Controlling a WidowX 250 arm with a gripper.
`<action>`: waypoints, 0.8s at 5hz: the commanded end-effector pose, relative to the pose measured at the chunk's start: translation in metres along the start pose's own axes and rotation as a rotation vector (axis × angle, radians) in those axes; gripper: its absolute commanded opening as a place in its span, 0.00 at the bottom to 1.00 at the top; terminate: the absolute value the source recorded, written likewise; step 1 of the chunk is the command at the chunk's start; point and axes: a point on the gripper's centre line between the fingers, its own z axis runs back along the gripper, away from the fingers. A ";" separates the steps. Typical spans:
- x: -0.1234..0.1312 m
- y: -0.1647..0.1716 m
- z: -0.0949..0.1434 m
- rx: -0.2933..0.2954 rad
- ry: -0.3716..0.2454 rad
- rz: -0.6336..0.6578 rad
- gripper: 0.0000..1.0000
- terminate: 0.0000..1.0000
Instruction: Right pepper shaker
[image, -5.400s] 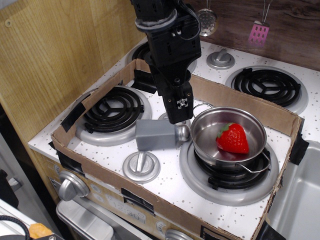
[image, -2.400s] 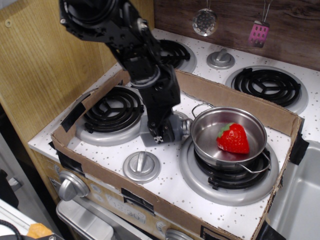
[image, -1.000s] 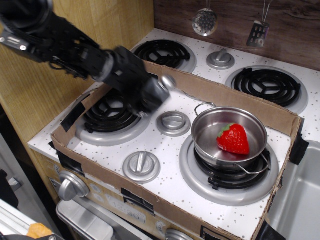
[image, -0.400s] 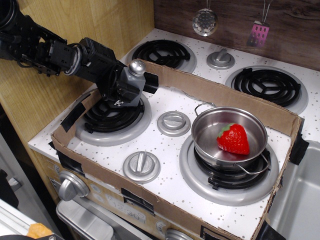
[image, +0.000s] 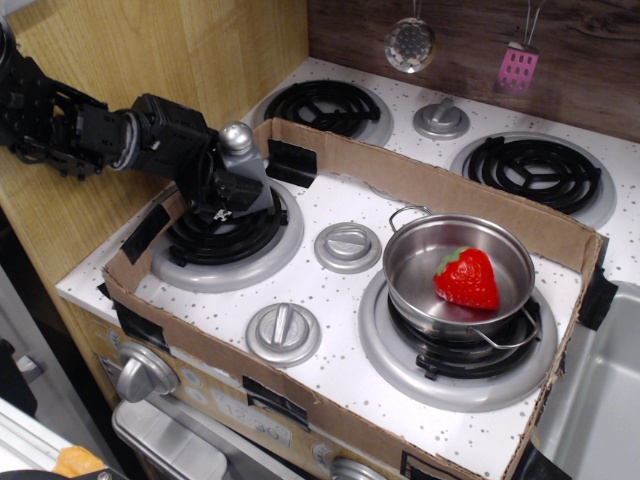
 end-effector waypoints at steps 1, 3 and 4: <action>0.000 0.000 -0.001 -0.013 0.048 -0.043 1.00 0.00; 0.017 0.004 0.014 0.061 0.129 -0.102 1.00 0.00; 0.020 0.003 0.021 0.075 0.120 -0.112 1.00 0.00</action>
